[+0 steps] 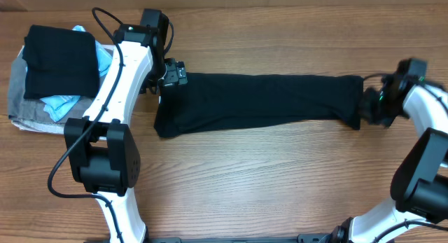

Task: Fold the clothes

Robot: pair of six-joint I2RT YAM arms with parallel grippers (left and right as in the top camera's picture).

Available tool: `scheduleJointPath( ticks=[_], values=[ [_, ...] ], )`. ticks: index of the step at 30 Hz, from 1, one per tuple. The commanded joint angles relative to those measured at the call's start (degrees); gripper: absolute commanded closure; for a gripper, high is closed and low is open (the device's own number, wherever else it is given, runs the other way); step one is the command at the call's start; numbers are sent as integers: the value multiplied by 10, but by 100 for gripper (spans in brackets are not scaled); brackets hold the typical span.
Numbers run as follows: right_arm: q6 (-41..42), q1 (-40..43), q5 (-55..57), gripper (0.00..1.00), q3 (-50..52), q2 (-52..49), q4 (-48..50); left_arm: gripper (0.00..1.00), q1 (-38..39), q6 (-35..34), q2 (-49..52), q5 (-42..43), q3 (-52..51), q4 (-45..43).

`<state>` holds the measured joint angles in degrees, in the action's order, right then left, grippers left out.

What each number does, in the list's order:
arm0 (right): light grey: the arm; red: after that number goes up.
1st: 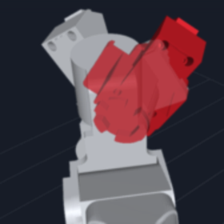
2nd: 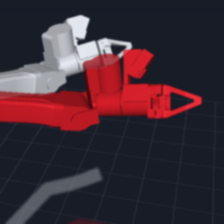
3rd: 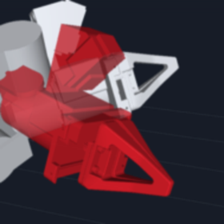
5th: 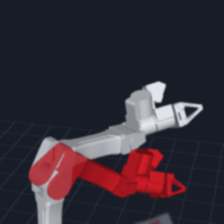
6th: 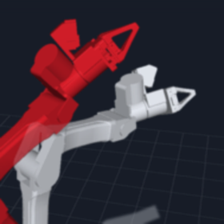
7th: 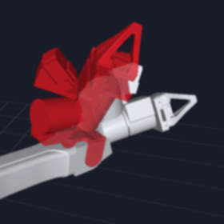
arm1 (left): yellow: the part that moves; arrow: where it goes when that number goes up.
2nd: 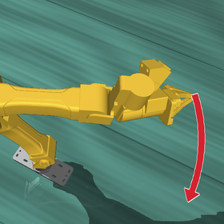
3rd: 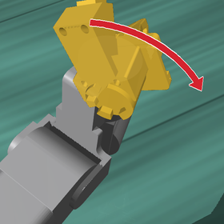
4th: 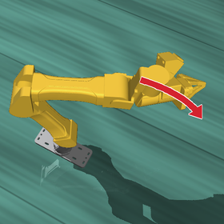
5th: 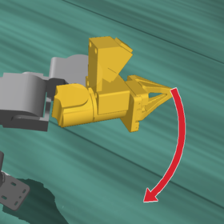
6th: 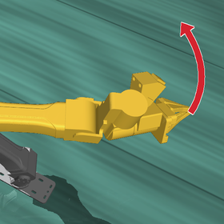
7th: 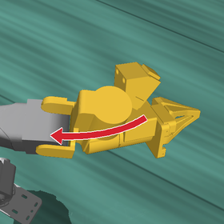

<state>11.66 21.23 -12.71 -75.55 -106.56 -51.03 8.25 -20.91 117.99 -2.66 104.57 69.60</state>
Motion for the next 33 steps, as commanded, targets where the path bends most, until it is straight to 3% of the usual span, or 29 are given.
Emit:
scheduleJointPath(
  ticks=[1,2,4,9,14,30,33],
  values=[
    [-30,-3,-20,42,-88,5,-28,0,1,-5,-2,-3,-3,0],
    [-33,-3,-20,25,-104,5,-38,0,1,-5,-2,-3,-3,0],
    [-33,-3,-20,22,-129,5,-61,0,1,-5,-2,-3,-3,0],
    [-127,-3,-11,27,-146,4,-87,0,1,-5,-2,-3,-3,0],
    [-139,-3,72,30,-123,-13,-70,0,1,-5,-2,-3,-3,0],
    [-151,-3,51,32,-89,-120,-9,0,1,-5,-2,-3,-3,0],
    [-151,-3,51,36,-89,-124,-8,0,1,-5,-2,-3,-3,0]
  ],
)
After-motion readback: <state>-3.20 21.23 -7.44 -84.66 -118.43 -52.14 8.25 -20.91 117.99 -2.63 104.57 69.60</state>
